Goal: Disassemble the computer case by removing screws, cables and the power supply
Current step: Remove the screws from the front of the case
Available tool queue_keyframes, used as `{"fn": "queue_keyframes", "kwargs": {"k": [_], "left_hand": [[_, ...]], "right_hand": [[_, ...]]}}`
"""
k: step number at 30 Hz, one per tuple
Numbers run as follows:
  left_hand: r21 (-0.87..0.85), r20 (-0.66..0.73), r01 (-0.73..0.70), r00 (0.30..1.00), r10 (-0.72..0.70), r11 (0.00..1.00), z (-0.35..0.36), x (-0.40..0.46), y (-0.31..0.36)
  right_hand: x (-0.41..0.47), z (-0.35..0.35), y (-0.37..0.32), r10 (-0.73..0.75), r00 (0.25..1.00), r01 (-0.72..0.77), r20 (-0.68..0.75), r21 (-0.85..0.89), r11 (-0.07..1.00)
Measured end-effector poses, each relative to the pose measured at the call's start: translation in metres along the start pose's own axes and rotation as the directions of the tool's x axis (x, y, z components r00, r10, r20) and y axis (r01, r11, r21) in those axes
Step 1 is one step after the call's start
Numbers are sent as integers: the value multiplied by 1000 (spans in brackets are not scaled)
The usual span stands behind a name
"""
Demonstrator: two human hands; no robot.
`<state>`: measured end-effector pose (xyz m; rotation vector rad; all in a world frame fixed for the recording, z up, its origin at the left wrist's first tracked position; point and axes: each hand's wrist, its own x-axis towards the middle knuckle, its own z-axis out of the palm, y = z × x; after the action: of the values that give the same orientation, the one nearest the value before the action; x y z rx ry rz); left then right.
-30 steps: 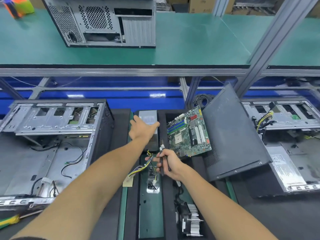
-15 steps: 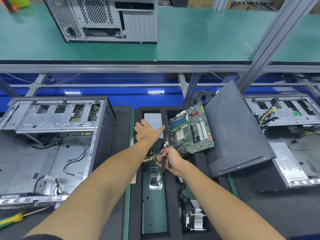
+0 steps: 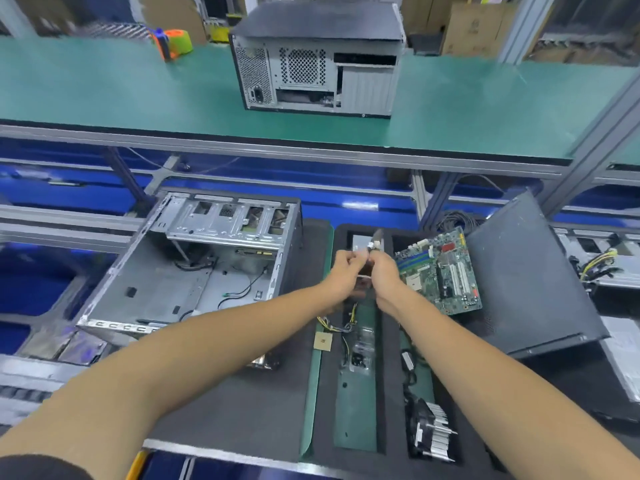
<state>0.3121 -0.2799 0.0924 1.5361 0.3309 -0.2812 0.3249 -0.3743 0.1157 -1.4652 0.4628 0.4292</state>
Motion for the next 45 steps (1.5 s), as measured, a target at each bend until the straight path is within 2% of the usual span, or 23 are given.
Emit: {"fn": "queue_keyframes", "kwargs": {"k": [3,5,8,12,15,19,21,23,27,30,32,37,41,43,45], "left_hand": [[-97,-79,-76,995,68,992,-24,-30,13],[-51,-121,-146,983,139,988,-51,-45,19],[3,-120,-241,963,240,970,-100,-70,27],[-94,-128,-213,971,200,973,-169,-116,34],[-189,-203,-202,965,163,961,-224,-149,26],[-184,-294,-186,947,126,965,-292,-191,2],[-155,-330,-180,936,121,971,-325,-209,-14],[-107,-338,-179,932,134,978,-358,-230,-31],[8,-330,-122,937,118,992,-418,-275,-81],[92,-361,-12,932,45,996,-455,-308,-132],[114,-393,87,919,-36,990,-474,-330,-168],[70,-489,346,830,-270,936,-506,-369,-243],[-17,-618,497,677,-400,868,-515,-375,-279],[-145,-634,510,610,-475,848,-515,-376,-289],[-243,-653,459,574,-494,854,-513,-375,-296]], "right_hand": [[-24,35,-14,-7,996,7,91,-9,1000],[-38,63,-20,-46,992,50,120,-29,998],[-57,111,-21,-119,990,126,74,-110,986],[-91,174,-8,-192,981,189,4,-199,962],[-122,225,9,-205,973,227,103,-293,929],[-154,289,40,-200,960,268,198,-428,863],[-166,316,58,-227,935,343,272,-533,774],[-167,335,81,-248,888,454,387,-654,606],[-162,348,133,-262,826,563,498,-734,380],[-163,348,154,-279,770,626,575,-766,148],[-159,348,155,-288,746,640,600,-766,62],[-153,358,156,-313,775,582,549,-813,14],[-154,358,160,-352,749,572,560,-816,-82],[-154,358,162,-359,746,565,560,-819,-103],[-153,359,162,-358,741,566,568,-815,-121]]}}
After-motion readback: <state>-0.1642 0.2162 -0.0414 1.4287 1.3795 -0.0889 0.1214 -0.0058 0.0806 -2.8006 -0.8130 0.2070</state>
